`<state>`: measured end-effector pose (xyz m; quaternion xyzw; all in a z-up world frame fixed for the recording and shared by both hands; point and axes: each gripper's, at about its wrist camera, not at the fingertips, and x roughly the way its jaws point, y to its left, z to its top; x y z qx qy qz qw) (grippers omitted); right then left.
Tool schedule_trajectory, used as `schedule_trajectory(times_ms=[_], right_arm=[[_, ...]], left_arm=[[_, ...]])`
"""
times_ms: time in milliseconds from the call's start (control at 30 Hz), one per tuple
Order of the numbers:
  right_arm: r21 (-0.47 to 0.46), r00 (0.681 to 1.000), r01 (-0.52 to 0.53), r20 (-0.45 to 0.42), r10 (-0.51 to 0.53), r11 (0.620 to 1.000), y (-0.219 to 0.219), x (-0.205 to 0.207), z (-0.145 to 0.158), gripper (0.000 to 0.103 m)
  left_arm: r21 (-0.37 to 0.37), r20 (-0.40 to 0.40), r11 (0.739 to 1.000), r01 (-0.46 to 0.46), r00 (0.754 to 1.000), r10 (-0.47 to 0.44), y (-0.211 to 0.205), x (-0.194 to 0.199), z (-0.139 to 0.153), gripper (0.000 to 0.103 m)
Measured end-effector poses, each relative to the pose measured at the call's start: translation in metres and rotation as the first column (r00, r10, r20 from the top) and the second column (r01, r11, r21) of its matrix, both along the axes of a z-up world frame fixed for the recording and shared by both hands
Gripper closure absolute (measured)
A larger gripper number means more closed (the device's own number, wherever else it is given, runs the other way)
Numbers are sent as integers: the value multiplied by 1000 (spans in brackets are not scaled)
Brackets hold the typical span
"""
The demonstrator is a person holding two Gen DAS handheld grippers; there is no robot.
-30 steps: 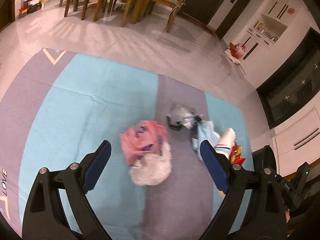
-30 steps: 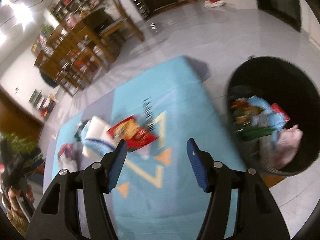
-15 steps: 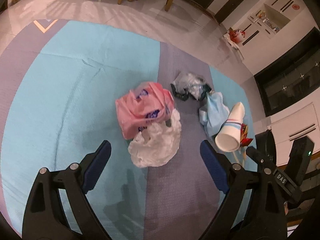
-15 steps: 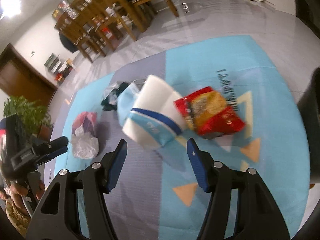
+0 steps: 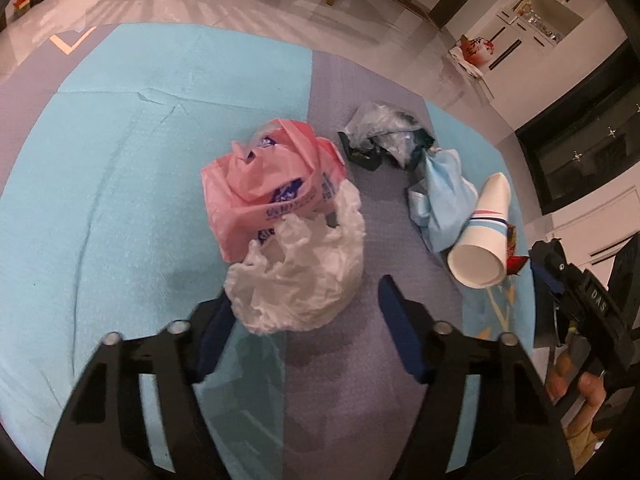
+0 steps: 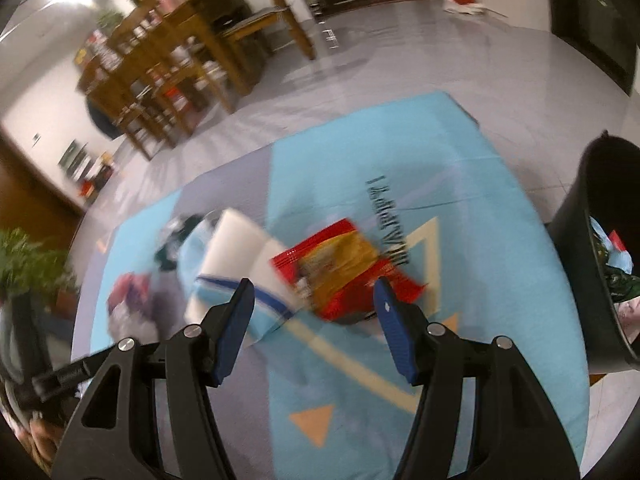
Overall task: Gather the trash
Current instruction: 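Grasp the white plastic bag with left tool while right tool grasps red chip bag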
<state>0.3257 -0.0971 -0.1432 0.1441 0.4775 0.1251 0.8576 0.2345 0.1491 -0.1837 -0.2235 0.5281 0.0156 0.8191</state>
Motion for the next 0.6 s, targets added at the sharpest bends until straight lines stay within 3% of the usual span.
schedule_trajectory(times_ms=[67, 133, 300, 433, 600], right_arm=[[6, 1000, 21, -10, -21, 1000, -4, 6, -5, 42], [23, 999, 40, -22, -40, 999, -9, 10, -9, 42], [1, 995, 84, -45, -84, 996, -15, 14, -17, 42], [-48, 993, 91, -73, -94, 995, -16, 19, -27, 42], [-60, 994, 69, -82, -73, 996, -10, 23, -35, 42]], left_arm=[[-8, -3, 1000, -7, 1000, 7, 3, 1, -3, 67], [-29, 7, 999, -15, 1000, 15, 5, 0, -3, 74], [-87, 58, 994, 64, 997, -59, -10, -4, 11, 76], [-88, 126, 980, 177, 978, -166, -38, -6, 27, 76], [-95, 125, 977, 193, 976, -181, -48, 0, 26, 75]])
